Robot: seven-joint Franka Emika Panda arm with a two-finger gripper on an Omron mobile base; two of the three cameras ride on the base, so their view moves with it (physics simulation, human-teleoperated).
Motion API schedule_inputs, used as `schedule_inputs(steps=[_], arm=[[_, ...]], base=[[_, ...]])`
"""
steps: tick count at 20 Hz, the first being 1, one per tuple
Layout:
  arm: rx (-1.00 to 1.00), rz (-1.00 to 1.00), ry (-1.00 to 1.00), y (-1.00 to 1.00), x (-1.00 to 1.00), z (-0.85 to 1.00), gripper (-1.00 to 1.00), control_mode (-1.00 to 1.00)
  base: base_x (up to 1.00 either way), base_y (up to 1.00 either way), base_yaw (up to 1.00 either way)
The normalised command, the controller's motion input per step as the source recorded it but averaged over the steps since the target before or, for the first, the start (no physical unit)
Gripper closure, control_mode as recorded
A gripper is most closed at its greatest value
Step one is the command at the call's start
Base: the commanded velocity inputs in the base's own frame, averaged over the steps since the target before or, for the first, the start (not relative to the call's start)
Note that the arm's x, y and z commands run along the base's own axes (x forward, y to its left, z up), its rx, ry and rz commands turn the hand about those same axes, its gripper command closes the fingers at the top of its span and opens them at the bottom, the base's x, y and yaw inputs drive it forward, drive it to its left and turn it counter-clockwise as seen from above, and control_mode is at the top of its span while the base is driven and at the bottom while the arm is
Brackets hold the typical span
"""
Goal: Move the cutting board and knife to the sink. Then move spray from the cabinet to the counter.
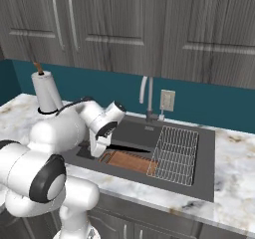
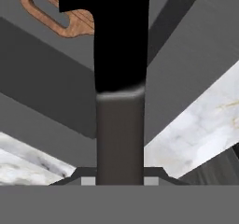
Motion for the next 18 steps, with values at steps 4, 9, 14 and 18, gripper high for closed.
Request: schedule_inputs(steps=[4,9,14,18], arm=[[0.01,-0.06,0.0,-0.05,0.24,-0.26,1.0,-1.0],[0.0,-0.05,0.0,-0.06,0.29,-0.27,1.0,-1.0],[0.02,-0.04,0.0,0.0,0.32,-0.24,1.0,-1.0],[0.06,-0.01,0.0,-0.09,0.33,-0.23,1.0,-1.0]], base=[[0.0,0.0,0.0],[0.0,0.0,0.0],[0.0,0.0,0.0],[0.0,0.0,0.0]])
